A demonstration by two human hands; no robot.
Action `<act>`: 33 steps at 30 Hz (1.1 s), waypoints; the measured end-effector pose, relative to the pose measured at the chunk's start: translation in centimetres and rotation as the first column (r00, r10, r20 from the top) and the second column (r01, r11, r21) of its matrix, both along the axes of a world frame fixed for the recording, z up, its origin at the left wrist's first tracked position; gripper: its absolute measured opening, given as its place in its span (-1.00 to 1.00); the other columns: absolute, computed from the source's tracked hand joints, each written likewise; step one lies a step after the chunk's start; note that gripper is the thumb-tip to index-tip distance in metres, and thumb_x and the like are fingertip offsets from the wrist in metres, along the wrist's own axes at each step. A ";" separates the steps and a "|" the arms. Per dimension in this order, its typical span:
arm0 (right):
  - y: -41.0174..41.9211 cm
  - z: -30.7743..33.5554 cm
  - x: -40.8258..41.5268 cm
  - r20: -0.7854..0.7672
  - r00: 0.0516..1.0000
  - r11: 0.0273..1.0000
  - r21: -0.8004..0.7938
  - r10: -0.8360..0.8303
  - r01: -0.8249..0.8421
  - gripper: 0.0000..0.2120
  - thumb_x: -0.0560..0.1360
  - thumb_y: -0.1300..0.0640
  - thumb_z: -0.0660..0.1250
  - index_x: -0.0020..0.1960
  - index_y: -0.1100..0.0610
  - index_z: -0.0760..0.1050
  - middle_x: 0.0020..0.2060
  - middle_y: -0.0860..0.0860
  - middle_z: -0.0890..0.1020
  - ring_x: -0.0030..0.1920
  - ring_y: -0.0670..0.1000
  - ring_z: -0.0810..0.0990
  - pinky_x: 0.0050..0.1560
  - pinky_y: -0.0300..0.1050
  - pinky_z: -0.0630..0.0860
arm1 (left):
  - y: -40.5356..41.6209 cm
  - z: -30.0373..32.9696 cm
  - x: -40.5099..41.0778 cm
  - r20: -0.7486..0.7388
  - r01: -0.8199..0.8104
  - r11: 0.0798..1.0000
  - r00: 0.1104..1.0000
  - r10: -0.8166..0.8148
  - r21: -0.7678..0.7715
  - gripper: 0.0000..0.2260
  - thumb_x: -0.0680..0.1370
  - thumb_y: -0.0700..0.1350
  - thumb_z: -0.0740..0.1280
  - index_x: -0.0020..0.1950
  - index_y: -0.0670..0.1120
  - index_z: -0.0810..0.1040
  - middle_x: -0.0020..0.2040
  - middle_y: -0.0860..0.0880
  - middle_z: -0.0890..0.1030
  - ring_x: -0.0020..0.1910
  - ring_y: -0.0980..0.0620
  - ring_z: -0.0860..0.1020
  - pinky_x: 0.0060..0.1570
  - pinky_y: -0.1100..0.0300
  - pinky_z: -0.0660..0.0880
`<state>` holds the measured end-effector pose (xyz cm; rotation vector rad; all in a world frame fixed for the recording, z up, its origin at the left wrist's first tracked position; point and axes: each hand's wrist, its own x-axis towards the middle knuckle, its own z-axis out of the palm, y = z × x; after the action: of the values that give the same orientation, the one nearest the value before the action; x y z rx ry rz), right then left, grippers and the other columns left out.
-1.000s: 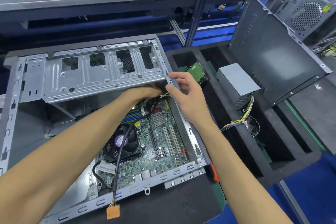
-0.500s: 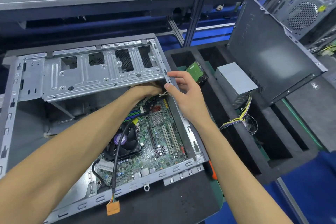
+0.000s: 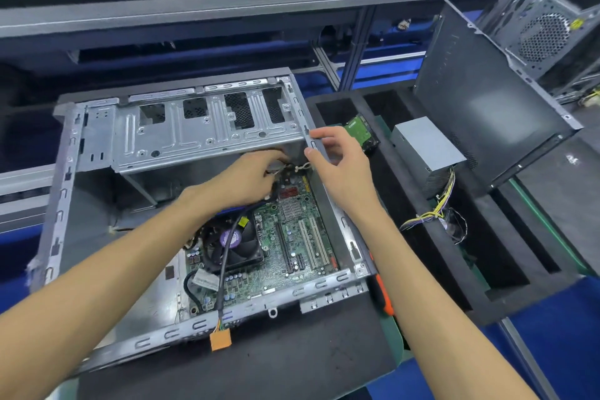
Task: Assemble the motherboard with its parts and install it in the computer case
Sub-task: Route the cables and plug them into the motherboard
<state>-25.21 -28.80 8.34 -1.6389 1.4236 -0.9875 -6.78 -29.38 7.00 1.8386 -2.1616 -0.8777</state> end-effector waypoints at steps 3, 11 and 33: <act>0.6 0.8 0.1 -0.096 0.995 0.973 -0.230 -0.015 -0.007 -0.92 0.60 0.17 0.36 0.08 0.10 0.60 -0.04 0.00 0.59 0.00 -0.05 0.56 0.06 -0.15 0.52 | 2.6 -0.3 2.3 -0.050 -0.087 0.991 0.995 0.082 -0.101 -0.74 0.56 -0.25 0.33 0.20 0.01 0.57 0.10 0.05 0.63 0.05 0.09 0.59 0.12 0.17 0.51; 3.8 2.9 3.8 -0.487 0.682 0.835 0.252 0.546 -0.489 -0.76 0.63 -0.09 0.25 0.26 -0.04 0.46 -0.25 -0.07 0.58 -0.17 0.02 0.61 -0.09 -0.03 0.57 | 4.6 0.9 4.1 0.007 -0.267 0.959 0.963 0.269 -0.089 -0.90 0.48 -0.03 0.49 -0.17 0.02 0.60 -0.30 0.10 0.57 -0.24 0.06 0.57 -0.24 0.17 0.44; 4.0 4.8 0.7 -0.481 0.745 0.883 0.331 0.461 -0.333 -0.68 0.58 0.13 0.28 0.32 0.06 0.41 -0.22 -0.06 0.67 -0.09 -0.08 0.60 -0.14 -0.13 0.50 | 4.6 2.0 3.8 -0.442 -0.224 0.879 0.795 0.415 0.422 -0.87 0.54 -0.09 0.46 -0.10 -0.15 0.69 -0.46 -0.04 0.55 -0.54 0.09 0.47 -0.51 0.31 0.44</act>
<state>-24.49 -24.76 13.10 -2.0299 1.3714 -0.0859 -2.99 -24.78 9.03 1.7566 -1.3682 -1.5348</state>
